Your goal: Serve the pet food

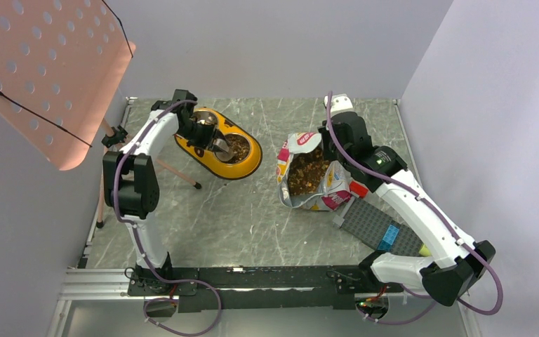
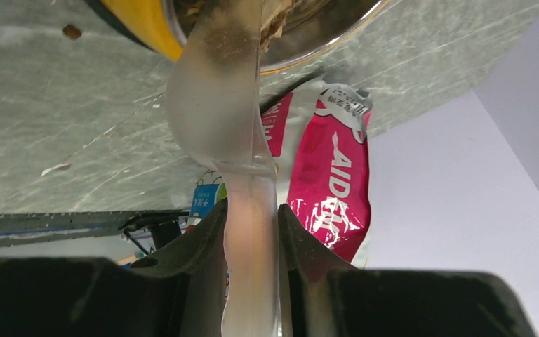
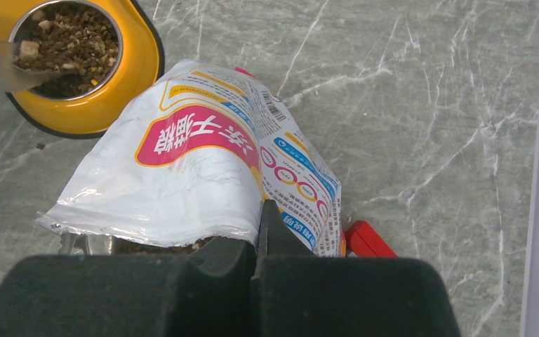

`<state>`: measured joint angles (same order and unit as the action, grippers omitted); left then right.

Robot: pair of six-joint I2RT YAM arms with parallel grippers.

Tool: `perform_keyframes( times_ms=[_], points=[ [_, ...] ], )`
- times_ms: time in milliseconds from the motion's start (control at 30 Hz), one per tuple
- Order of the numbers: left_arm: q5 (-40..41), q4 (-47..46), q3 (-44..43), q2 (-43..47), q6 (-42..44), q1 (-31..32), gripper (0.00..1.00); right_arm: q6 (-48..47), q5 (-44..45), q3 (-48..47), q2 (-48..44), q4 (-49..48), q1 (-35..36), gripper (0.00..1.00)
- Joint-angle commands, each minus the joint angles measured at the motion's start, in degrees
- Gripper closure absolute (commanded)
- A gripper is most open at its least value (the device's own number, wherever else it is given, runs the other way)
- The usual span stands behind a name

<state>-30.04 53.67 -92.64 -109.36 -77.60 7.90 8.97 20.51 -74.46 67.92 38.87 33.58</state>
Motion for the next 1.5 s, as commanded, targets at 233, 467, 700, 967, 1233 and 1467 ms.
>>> perform_keyframes(
  times_ms=[233,467,700,967,1233,1467],
  points=[
    [3.4,13.4,-9.2,0.6,-3.1,1.3,1.0,-0.5,3.7,-1.4,-4.7,-5.2,-1.0,1.0],
    [3.6,18.0,-12.7,1.2,-5.8,1.7,1.0,-0.4,3.6,-1.6,-4.9,-5.1,-1.0,1.0],
    [3.2,20.0,-16.9,0.7,-6.2,1.8,1.0,-0.4,3.3,-1.8,-5.2,-4.8,-1.0,1.0],
    [2.9,17.8,-13.9,3.8,-5.3,3.0,1.0,-0.3,2.8,-2.1,-5.2,-4.8,-1.0,1.0],
    [11.4,9.7,-5.7,11.8,12.2,8.9,1.0,-0.4,2.9,-1.8,-5.2,-4.9,-1.0,1.0],
    [13.6,-10.7,21.9,29.6,32.4,19.3,1.0,-0.4,3.6,-1.3,-5.7,-4.9,-1.1,1.0]
  ],
)
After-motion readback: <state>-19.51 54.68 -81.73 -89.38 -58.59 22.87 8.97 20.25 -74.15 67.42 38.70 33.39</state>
